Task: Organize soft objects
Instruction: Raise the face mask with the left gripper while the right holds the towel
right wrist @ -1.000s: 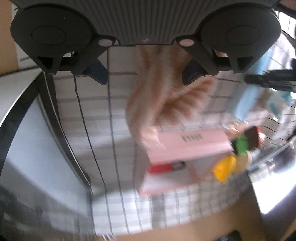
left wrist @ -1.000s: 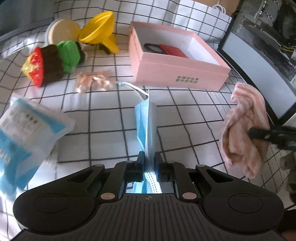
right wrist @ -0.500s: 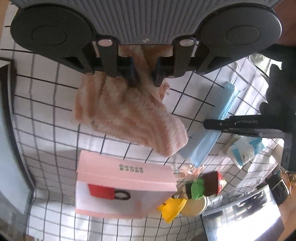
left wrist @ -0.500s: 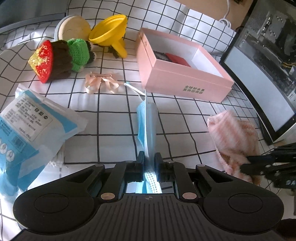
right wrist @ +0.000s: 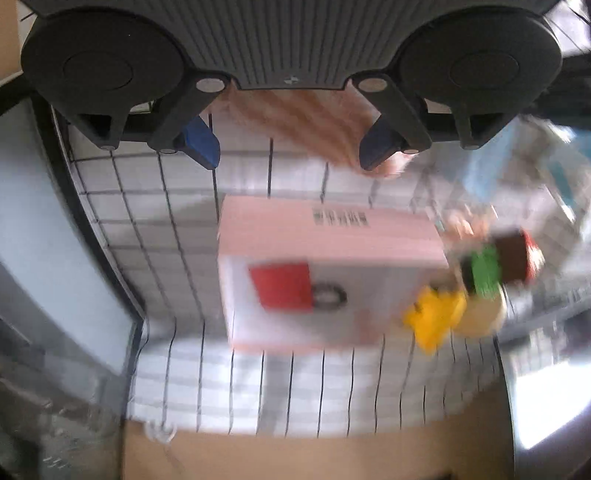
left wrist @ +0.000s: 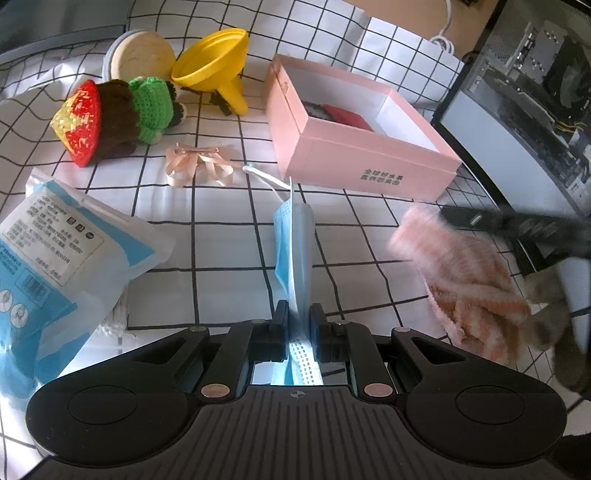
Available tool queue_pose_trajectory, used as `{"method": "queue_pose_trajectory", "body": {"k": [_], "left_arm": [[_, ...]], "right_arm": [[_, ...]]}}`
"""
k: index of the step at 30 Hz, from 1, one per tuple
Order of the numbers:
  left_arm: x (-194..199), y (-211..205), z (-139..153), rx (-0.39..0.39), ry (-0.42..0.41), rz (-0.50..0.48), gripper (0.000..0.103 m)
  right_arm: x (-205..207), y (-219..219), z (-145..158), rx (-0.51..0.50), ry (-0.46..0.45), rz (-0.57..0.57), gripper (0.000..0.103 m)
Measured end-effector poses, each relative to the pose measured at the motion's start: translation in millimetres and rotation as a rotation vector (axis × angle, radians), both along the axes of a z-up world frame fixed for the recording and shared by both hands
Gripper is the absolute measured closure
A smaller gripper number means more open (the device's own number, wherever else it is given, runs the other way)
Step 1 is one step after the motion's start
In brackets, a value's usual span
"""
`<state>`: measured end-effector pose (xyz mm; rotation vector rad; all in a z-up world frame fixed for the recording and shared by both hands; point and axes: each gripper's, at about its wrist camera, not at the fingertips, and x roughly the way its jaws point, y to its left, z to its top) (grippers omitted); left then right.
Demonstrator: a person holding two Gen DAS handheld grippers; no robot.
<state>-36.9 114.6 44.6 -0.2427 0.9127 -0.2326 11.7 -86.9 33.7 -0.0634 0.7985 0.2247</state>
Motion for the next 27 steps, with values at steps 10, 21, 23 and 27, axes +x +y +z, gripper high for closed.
{"method": "queue_pose_trajectory", "body": {"k": [10,21,23,27], "left_arm": [[0.0,-3.1,0.2,0.017,-0.003,-0.006,0.086],[-6.9,-24.8,4.8,0.198,-0.012,-0.113,0.088],[-6.9,-24.2,5.3,0.199,-0.005,-0.116,0.089],[-10.0,-24.0,5.3,0.178,-0.007,-0.145,0.093]], "right_arm": [[-51.6,-40.7,-32.6,0.061,0.141,-0.03,0.017],[-68.9,-9.4,-15.7,-0.032,0.031,0.107,0.065],[-74.3,-13.6,0.1,-0.003,-0.002,0.126,0.066],[-85.2,-27.2,30.6,0.019,-0.094,0.119,0.066]]}}
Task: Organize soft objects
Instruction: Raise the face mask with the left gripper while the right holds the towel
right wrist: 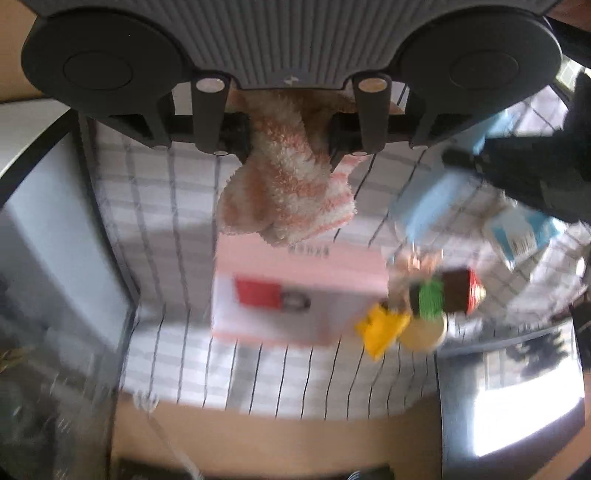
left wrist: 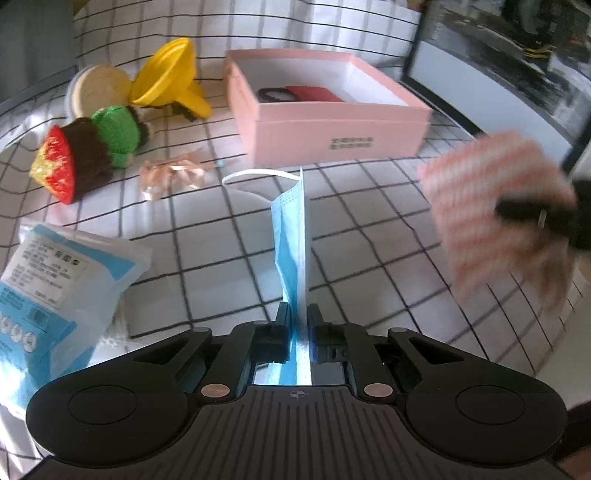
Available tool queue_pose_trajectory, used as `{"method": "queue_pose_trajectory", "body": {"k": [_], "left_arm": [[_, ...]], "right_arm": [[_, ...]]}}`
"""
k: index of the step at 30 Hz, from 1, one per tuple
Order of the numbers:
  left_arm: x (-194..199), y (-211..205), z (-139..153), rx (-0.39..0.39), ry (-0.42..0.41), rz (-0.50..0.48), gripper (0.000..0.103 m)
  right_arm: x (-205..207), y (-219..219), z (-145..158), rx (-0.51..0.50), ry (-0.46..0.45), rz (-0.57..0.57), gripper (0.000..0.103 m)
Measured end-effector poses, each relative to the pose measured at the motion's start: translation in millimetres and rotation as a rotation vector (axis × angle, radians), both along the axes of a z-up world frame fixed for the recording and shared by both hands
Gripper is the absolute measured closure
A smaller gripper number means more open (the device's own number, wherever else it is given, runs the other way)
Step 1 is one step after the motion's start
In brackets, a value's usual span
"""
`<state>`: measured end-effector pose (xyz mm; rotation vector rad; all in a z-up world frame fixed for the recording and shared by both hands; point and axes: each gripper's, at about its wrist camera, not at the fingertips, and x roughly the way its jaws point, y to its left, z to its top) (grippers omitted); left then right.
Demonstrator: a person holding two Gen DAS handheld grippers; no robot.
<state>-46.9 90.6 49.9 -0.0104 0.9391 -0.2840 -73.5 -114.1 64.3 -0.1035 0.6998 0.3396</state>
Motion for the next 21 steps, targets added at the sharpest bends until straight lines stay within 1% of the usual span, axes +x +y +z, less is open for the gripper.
{"method": "queue_pose_trajectory", "body": {"k": [2,4,5,7,9,12,15,17,18,20,21], "left_arm": [[-4.8,-1.0,1.7,-0.007,-0.012,-0.028,0.094],[-7.5,0.7,11.6,-0.05,-0.029,-0.046,0.094],[-7.6,1.3,21.6,-0.074,-0.045,-0.052,0.094],[-4.9,1.0,48.0,-0.114,-0.092,-0.067,0.094],[2.2,-0.5,83.5,-0.155,-0.168,-0.083,0.094],[25.0,-7.7,130.2,-0.154,-0.285,-0.083,0.093],[65.1,-22.6,160.8,-0.151,-0.387,-0.064,0.092],[96.0,-34.1,169.1,-0.157,-0.445,-0.031,0.091],[113.5,-38.6,168.2,-0.167,-0.469,-0.02,0.091],[144.8,-45.5,156.2,-0.171,-0.508,0.015,0.091],[164.2,-47.2,145.2,-0.169,-0.512,0.037,0.089]], "right_arm": [[-4.6,-6.8,8.1,0.0,-0.028,-0.011,0.066],[-8.1,-15.0,11.7,-0.006,-0.046,-0.025,0.066],[-10.9,-18.7,11.6,-0.01,-0.053,-0.035,0.066],[-14.6,-24.9,9.4,-0.01,-0.057,-0.051,0.066],[-18.4,-28.2,5.7,-0.003,-0.071,-0.069,0.066],[-18.5,-29.7,-1.3,0.049,-0.078,-0.089,0.066],[-19.4,-31.4,-4.3,0.087,-0.086,-0.094,0.066],[-22.6,-33.0,-3.0,0.088,-0.106,-0.096,0.066],[-24.0,-34.3,-2.5,0.088,-0.113,-0.098,0.066],[-26.2,-38.2,-2.5,0.086,-0.116,-0.108,0.066],[-27.1,-40.9,-3.3,0.082,-0.111,-0.116,0.066]]}}
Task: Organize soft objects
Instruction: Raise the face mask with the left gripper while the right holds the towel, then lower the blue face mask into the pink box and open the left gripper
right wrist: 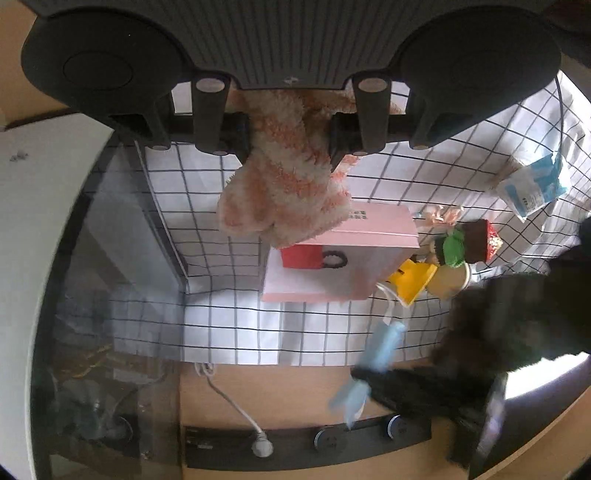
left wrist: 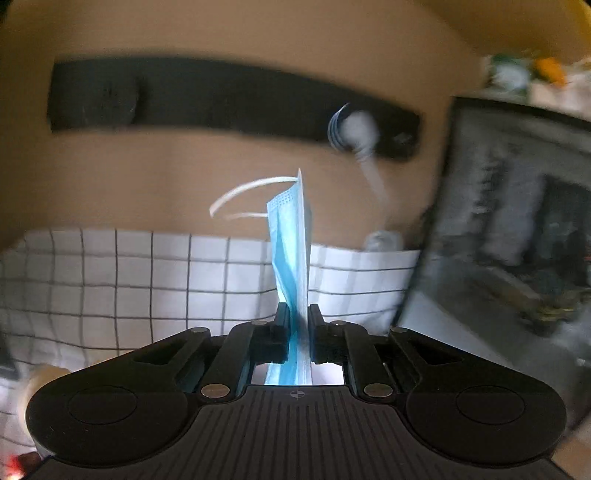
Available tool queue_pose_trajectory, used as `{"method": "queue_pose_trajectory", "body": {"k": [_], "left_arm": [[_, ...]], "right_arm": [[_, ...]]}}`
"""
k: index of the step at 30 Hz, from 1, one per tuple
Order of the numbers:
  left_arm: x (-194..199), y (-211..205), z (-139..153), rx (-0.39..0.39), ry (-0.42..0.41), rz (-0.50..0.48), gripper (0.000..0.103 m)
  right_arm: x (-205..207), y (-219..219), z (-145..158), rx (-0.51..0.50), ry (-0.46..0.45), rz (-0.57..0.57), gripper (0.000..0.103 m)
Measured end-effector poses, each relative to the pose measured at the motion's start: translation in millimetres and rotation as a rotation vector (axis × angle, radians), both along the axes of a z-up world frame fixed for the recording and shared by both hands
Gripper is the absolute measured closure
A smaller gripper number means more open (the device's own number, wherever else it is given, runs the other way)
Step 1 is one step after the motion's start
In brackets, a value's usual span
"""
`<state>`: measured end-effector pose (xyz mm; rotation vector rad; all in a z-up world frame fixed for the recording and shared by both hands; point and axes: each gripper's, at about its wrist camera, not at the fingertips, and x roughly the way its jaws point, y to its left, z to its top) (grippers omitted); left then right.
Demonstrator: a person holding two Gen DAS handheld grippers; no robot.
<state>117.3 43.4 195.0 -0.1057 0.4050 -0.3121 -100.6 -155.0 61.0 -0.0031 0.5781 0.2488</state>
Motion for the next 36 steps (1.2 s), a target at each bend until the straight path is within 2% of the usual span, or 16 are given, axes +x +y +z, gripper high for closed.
{"method": "queue_pose_trajectory", "body": {"k": [2,4,6,9,11,16,21,25,27,30,34,36], "left_arm": [[25.2,-5.4,-29.8,0.0,0.056,0.034,0.084],[44.2,-9.2,-62.3,0.017,0.204,0.087,0.083],[48.6,-11.4,-82.7,0.009,0.325,0.077,0.083],[46.3,-15.7,-97.9,0.072,0.468,0.096,0.083],[42.0,-9.1,-100.1,0.071,0.524,0.118,0.083],[25.7,21.4,-83.2,-0.035,0.539,0.129,0.083],[-22.8,50.1,-50.1,-0.132,0.4,0.116,0.083],[-70.9,56.6,-41.8,-0.179,0.363,0.077,0.083],[-86.8,54.8,-49.3,-0.202,0.375,0.063,0.083],[-119.5,54.8,-63.5,-0.232,0.412,0.027,0.083],[-148.3,61.5,-86.7,-0.23,0.466,0.016,0.083],[-159.6,73.5,-98.1,-0.231,0.486,0.06,0.083]], "right_arm": [[-3.7,-4.9,-1.3,-0.016,0.008,-0.018,0.066],[-8.2,-10.8,-3.5,-0.031,0.008,-0.032,0.066],[-7.8,-20.5,-9.5,-0.019,0.033,-0.059,0.065],[1.7,-27.8,-20.4,-0.005,0.088,-0.087,0.065],[8.0,-27.6,-22.3,-0.015,0.095,-0.076,0.065],[27.9,-20.3,-8.8,-0.016,0.068,-0.016,0.065],[80.5,-8.6,46.7,0.086,-0.03,0.064,0.065],[141.1,25.6,73.3,0.116,-0.07,0.144,0.065],[181.0,51.4,67.7,0.12,-0.02,0.167,0.065],[237.7,95.3,33.6,0.074,0.101,0.139,0.065],[283.6,133.7,-21.7,-0.023,0.235,0.1,0.063],[298.1,140.2,-39.5,0.013,0.309,0.118,0.056]]}}
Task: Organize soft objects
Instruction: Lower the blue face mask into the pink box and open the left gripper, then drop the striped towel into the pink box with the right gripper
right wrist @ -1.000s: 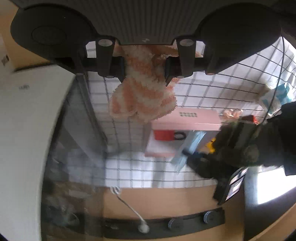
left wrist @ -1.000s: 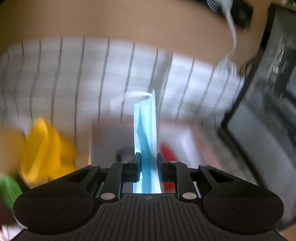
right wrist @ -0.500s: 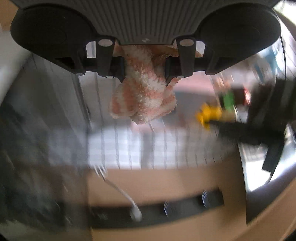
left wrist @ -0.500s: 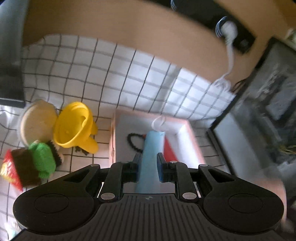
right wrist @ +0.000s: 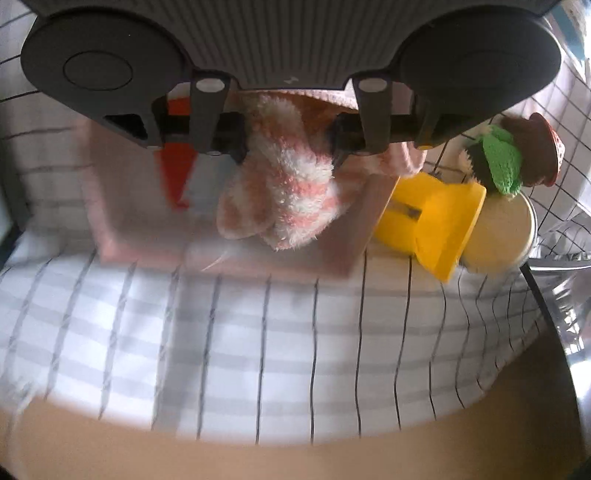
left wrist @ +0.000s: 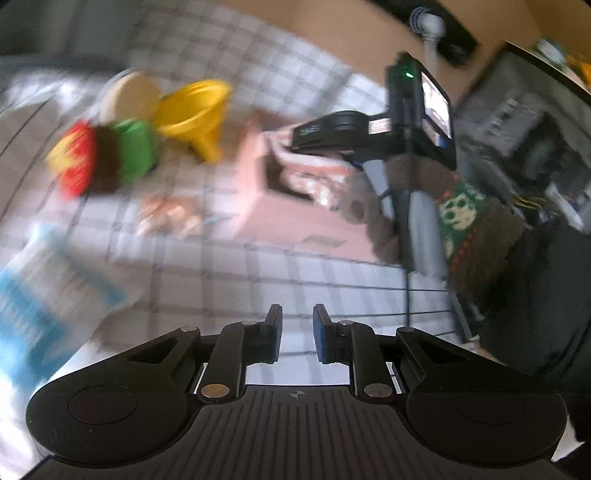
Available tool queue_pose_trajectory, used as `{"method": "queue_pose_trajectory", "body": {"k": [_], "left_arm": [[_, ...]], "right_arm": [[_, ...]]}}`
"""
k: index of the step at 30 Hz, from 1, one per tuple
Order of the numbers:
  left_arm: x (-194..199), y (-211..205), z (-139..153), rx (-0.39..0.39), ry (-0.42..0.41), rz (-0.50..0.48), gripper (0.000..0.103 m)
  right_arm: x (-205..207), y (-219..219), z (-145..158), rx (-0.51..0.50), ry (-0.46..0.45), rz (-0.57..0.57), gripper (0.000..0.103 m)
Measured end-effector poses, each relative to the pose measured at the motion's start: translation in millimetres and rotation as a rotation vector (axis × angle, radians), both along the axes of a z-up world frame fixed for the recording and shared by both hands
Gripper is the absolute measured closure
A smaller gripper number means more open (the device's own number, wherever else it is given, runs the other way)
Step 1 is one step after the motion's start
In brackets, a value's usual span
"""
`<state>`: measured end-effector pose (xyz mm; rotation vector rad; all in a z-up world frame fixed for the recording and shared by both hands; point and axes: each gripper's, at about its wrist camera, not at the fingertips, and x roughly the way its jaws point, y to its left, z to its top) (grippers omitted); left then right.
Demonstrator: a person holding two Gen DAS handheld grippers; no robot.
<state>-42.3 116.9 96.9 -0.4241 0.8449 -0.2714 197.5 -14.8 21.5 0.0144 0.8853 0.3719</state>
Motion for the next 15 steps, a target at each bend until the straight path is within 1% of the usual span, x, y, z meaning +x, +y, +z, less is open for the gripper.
{"method": "queue_pose_trajectory", "body": {"k": [2,3,4,6,7,8,9,10,11,12,14,15], "left_arm": [[-8.2,17.2,-10.4,-0.02,0.027,0.067,0.083],[-12.0,25.4,-14.3,-0.029,0.037,0.101,0.083],[-15.8,32.9,-17.2,-0.035,0.041,0.13,0.083],[-23.4,46.0,-19.8,-0.051,0.036,0.168,0.083],[-25.5,51.3,-20.4,-0.061,0.03,0.178,0.083],[-27.8,55.7,-21.2,-0.072,0.023,0.19,0.083],[-29.7,59.1,-21.9,-0.083,0.017,0.2,0.083],[-29.1,60.4,-22.1,-0.096,0.014,0.207,0.083],[-28.2,61.2,-24.0,-0.11,0.014,0.213,0.083],[-27.4,61.8,-25.5,-0.119,0.017,0.214,0.083],[-26.8,62.6,-28.6,-0.123,0.029,0.207,0.083],[-30.6,61.0,-28.2,-0.118,0.035,0.202,0.084]], "right_arm": [[7.6,0.2,-5.8,0.064,0.083,0.029,0.056],[7.0,-1.9,-2.6,0.07,0.087,0.038,0.055],[4.4,-4.7,3.0,0.064,0.073,0.047,0.053],[-11.7,-13.5,20.4,0.035,0.011,0.072,0.04],[-21.3,-18.9,28.9,0.018,-0.025,0.083,0.038],[-32.3,-24.6,35.8,0.007,-0.064,0.101,0.038],[-40.8,-28.2,39.1,0.003,-0.083,0.127,0.039],[-43.4,-27.6,40.9,-0.011,-0.073,0.15,0.043],[-40.7,-25.1,39.9,-0.019,-0.047,0.161,0.061],[-36.1,-20.9,34.2,0.002,-0.001,0.163,0.075],[-24.7,-11.8,21.0,0.088,0.09,0.144,0.08],[-19.2,-4.8,12.6,0.13,0.127,0.131,0.08]]}}
